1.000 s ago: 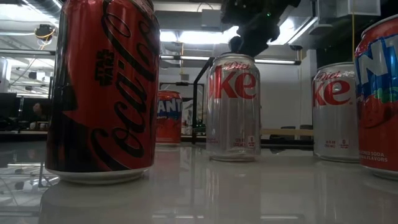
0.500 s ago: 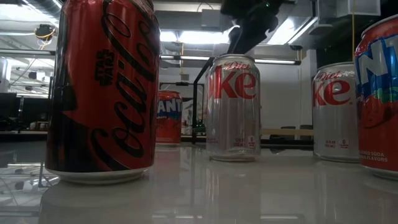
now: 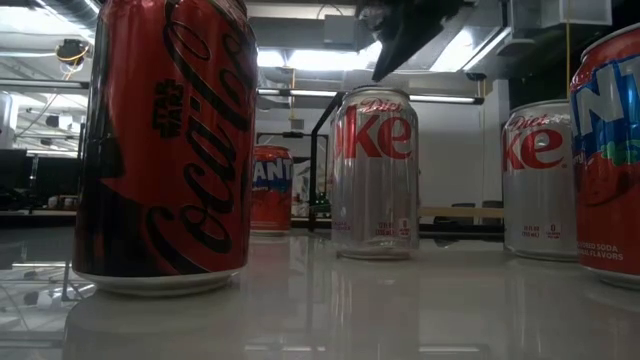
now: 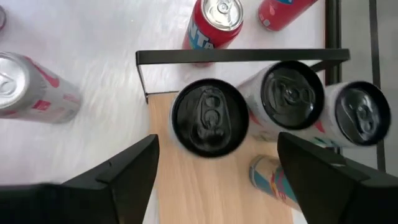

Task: Place canned beverage on shelf
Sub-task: Put the left blue white soda can on the shelf aligned with the other blue white soda can

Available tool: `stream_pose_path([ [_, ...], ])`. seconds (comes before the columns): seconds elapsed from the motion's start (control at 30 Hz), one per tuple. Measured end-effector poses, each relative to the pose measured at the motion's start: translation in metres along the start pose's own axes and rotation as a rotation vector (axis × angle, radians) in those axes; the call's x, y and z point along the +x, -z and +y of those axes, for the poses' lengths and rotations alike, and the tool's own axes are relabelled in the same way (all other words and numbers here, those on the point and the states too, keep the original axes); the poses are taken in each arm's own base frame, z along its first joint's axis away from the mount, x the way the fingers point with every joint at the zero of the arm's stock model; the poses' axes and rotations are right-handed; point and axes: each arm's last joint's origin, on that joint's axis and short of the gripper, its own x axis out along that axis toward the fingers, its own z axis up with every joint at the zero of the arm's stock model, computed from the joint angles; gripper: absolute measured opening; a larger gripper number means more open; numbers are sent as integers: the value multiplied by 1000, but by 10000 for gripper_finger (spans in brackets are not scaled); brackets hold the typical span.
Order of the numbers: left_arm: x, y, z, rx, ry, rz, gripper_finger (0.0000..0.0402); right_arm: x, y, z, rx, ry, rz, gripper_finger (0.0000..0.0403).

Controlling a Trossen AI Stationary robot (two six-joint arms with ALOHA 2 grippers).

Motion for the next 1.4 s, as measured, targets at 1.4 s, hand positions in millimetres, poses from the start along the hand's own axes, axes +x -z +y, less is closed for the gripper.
stream_pose_path([
  [1.4, 11, -1, 64, -393, 141, 301, 113, -81, 33, 12, 125, -111, 29, 317],
])
